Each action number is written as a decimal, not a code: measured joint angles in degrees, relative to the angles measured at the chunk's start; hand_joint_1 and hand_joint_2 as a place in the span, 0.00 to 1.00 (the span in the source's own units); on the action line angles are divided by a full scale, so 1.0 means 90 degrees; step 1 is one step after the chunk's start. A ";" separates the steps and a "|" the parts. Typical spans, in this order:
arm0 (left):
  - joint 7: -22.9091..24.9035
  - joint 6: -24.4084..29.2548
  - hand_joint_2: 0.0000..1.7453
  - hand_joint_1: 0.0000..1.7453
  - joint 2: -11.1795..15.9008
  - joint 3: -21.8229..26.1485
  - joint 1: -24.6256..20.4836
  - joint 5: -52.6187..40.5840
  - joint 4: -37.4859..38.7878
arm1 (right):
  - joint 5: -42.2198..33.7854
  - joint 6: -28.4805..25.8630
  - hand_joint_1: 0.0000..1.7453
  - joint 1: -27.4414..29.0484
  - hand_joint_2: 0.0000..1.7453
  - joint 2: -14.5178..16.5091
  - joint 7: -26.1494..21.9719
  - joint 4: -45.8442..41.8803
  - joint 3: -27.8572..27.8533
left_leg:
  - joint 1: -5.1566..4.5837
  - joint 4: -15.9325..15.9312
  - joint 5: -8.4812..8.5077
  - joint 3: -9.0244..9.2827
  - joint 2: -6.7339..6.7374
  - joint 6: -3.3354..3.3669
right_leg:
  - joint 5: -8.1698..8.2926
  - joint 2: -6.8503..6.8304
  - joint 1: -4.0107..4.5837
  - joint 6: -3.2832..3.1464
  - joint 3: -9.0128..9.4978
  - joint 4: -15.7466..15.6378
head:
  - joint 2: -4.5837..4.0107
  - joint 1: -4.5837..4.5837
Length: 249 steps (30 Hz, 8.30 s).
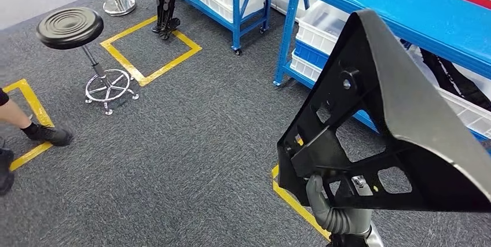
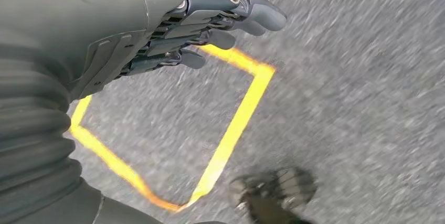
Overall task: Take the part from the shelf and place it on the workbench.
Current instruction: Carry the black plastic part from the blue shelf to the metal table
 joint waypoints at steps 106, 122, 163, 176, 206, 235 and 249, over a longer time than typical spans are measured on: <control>0.0495 -0.1266 1.00 0.00 0.0046 -0.0152 -0.0105 -0.0195 0.0001 | -0.0661 0.0925 1.00 -0.1552 1.00 -0.0421 0.0883 0.0358 -0.1752 | 0.0008 -0.0030 0.0193 -0.0211 -0.1089 -0.0100 | 0.0168 0.0951 -0.0085 -0.0033 -0.0184 -0.0031 | 0.0000 0.0042; 0.0524 -0.1236 1.00 0.00 0.0049 -0.0157 -0.0093 -0.0202 0.0003 | -0.0693 0.0936 1.00 -0.1452 1.00 -0.0288 0.0829 0.0405 -0.1774 | -0.0084 0.0040 -0.0017 -0.0086 0.0091 0.0014 | 0.0022 -0.0159 0.0060 -0.0077 -0.0026 -0.0047 | 0.0000 -0.0027; 0.0345 -0.1121 1.00 0.00 0.0039 -0.0152 -0.0036 -0.0180 0.0003 | -0.0745 0.0905 1.00 -0.0878 1.00 -0.0123 0.0599 0.0292 -0.1961 | -0.0041 -0.0017 0.0015 -0.0039 -0.0436 0.0125 | 0.0025 0.0669 -0.0015 0.0122 -0.0439 0.0390 | 0.0000 0.0065; 0.0299 -0.1068 1.00 0.00 0.0046 -0.0150 -0.0020 -0.0120 0.0003 | -0.0685 0.0837 1.00 -0.0823 1.00 -0.0081 0.0608 0.0240 -0.1960 | -0.0081 -0.0084 0.0085 -0.0043 -0.0438 0.0074 | 0.0243 0.0704 0.0020 -0.0081 -0.0260 -0.0059 | 0.0000 0.0063; 0.0331 -0.1058 1.00 0.00 0.0066 -0.0142 -0.0029 -0.0109 0.0003 | -0.0684 0.0805 1.00 -0.0779 1.00 -0.0045 0.0699 0.0202 -0.1909 | 0.0016 -0.0255 0.0082 0.0076 -0.0423 0.0154 | -0.0140 0.0693 -0.0118 0.0157 -0.0939 0.1059 | 0.0000 0.0090; 0.0347 -0.1095 1.00 0.00 0.0078 -0.0016 -0.0035 0.0036 0.0001 | -0.0662 0.0768 1.00 -0.0714 1.00 -0.0017 0.0719 0.0185 -0.1883 | -0.0025 -0.0111 -0.0102 0.0090 -0.0250 0.0175 | -0.0458 0.0646 -0.0027 -0.0017 -0.1177 0.1684 | 0.0000 0.0074; 0.0395 -0.1093 1.00 0.00 0.0044 -0.0018 -0.0022 0.0017 0.0002 | -0.0692 0.0761 1.00 -0.0719 1.00 -0.0012 0.0729 0.0187 -0.1879 | 0.0000 0.1639 -0.1030 -0.0569 -0.0181 -0.0197 | 0.0329 0.0637 -0.0082 -0.0290 -0.0281 -0.0113 | 0.0000 0.0033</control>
